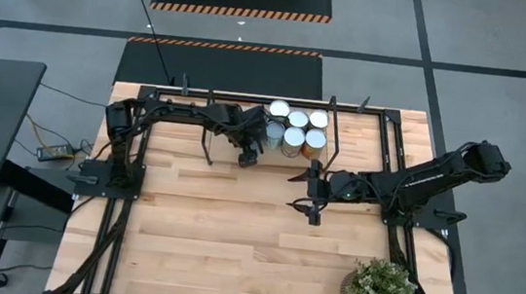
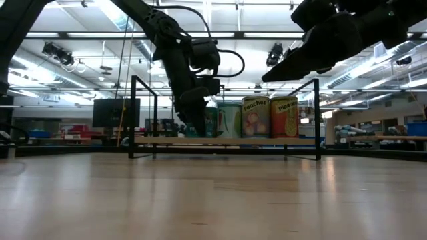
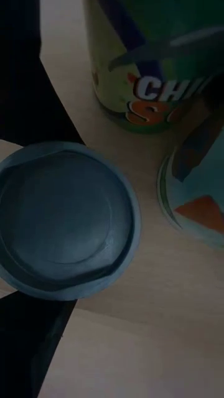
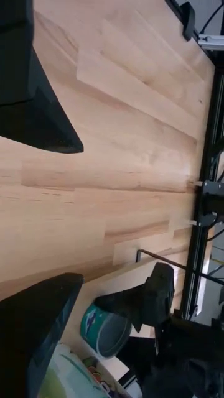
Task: Pick and place cans onto a shelf
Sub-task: Put the canned tuna fish on the shelf
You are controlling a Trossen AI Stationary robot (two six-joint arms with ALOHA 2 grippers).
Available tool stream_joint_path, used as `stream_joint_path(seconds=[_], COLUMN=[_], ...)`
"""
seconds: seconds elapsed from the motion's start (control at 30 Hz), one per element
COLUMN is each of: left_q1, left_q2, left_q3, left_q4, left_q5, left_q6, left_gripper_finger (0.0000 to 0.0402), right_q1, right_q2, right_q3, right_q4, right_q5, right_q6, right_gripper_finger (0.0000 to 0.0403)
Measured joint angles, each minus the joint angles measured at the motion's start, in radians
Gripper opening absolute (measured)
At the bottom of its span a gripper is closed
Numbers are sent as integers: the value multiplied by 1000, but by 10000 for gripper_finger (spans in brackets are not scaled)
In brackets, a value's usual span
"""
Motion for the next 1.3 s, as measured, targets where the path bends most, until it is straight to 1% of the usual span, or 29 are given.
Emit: stream_joint_path(seconds=[0.27, 0.73, 0.87, 1.17, 1.23, 1.3], left_q1=[0, 0, 0, -7, -14, -23], left_q2=[0, 0, 0, 1, 1, 2], left_q3=[0, 0, 0, -1, -1, -1], left_q4=[-27, -37, -36, -32, -31, -30], left_q5=[65, 55, 54, 52, 46, 23], left_q6=[0, -41, -26, -31, -33, -33], left_gripper_finger=[315, 314, 314, 316, 318, 332], right_q1=[5, 5, 5, 5, 5, 5], right_q2=[0, 0, 0, 0, 0, 0], right_q3=[0, 0, 0, 0, 0, 0], right_q4=[0, 29, 29, 30, 31, 31], right_q5=[25, 18, 0, -1, -1, -1], right_q6=[-8, -21, -24, -33, -36, -37], right_gripper_finger=[338, 338, 338, 338, 338, 338])
